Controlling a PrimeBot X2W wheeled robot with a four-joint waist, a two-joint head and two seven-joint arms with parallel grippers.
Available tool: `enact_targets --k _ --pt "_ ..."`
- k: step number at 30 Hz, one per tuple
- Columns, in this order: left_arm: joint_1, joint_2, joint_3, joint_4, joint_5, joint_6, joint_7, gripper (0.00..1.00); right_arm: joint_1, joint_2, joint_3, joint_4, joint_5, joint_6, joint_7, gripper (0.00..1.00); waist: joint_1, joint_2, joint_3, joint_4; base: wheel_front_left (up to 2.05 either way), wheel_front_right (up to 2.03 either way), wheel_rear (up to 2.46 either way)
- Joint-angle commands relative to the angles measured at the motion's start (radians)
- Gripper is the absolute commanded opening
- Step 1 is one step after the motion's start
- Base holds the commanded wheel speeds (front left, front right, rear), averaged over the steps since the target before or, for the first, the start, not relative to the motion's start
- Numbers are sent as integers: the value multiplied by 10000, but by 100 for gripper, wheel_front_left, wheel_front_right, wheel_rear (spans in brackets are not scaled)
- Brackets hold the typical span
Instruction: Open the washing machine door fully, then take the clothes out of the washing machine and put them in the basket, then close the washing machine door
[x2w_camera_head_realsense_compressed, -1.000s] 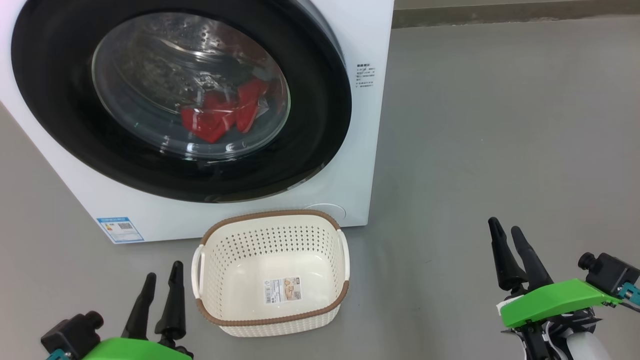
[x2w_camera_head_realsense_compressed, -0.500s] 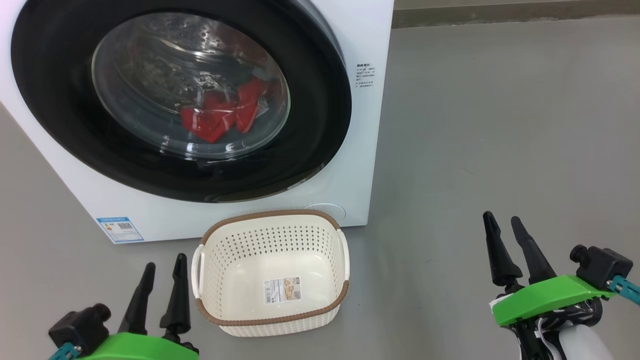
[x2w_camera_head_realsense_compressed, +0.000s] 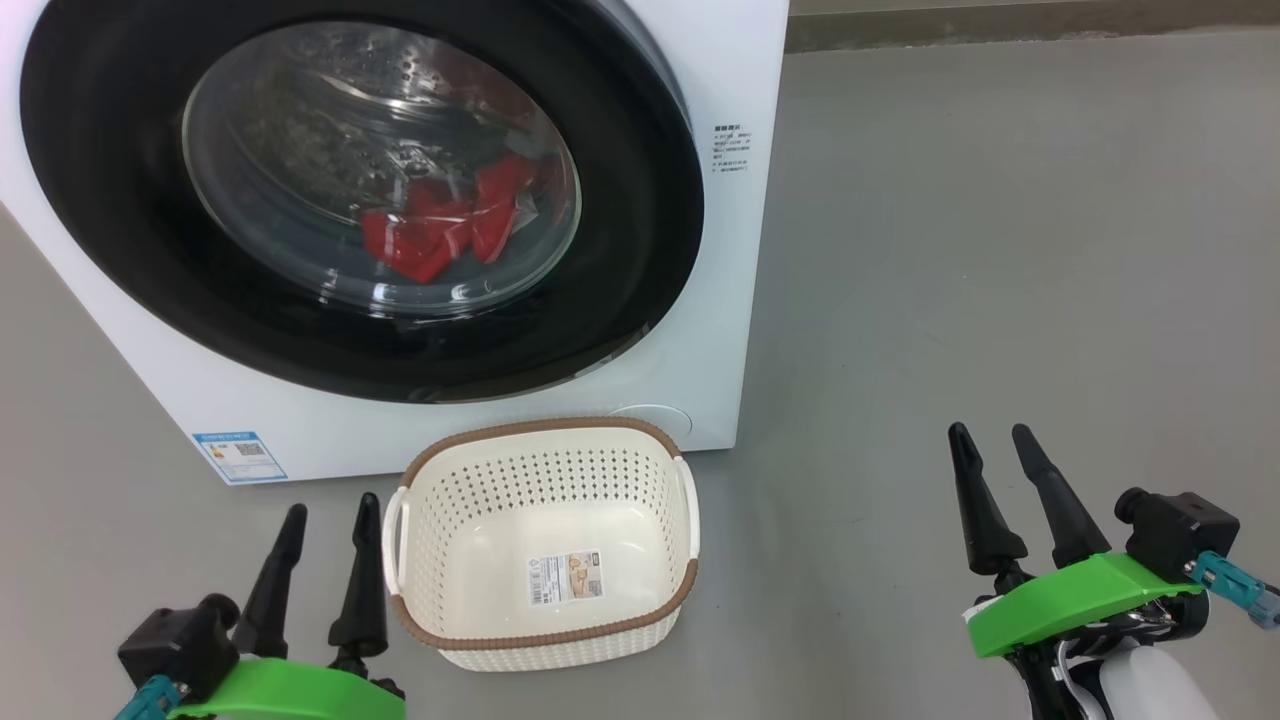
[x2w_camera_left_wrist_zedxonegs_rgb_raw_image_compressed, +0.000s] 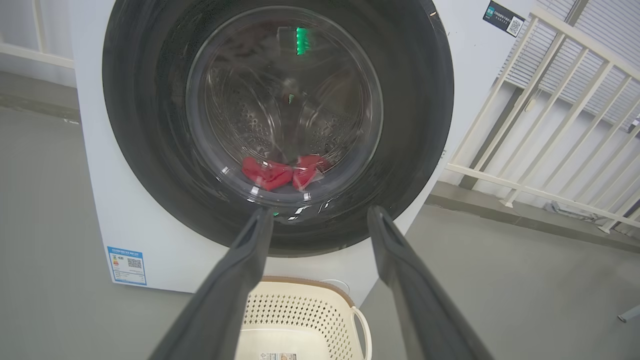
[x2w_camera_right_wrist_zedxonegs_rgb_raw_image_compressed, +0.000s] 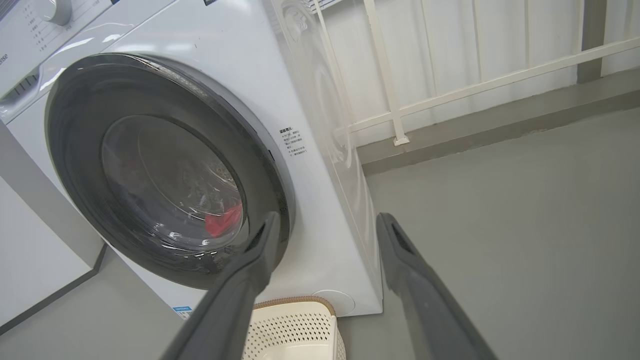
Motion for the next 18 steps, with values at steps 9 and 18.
enact_targets --k 9,18 --pt "-478 177 205 -348 1331 84 -406 100 -690 -130 317 -175 -1297 -7 -390 100 0 0 21 -24 0 0 0" --pt "-551 186 201 -330 2240 75 -644 100 -799 -142 442 -125 -2130 -7 -625 100 0 0 32 -63 0 0 0"
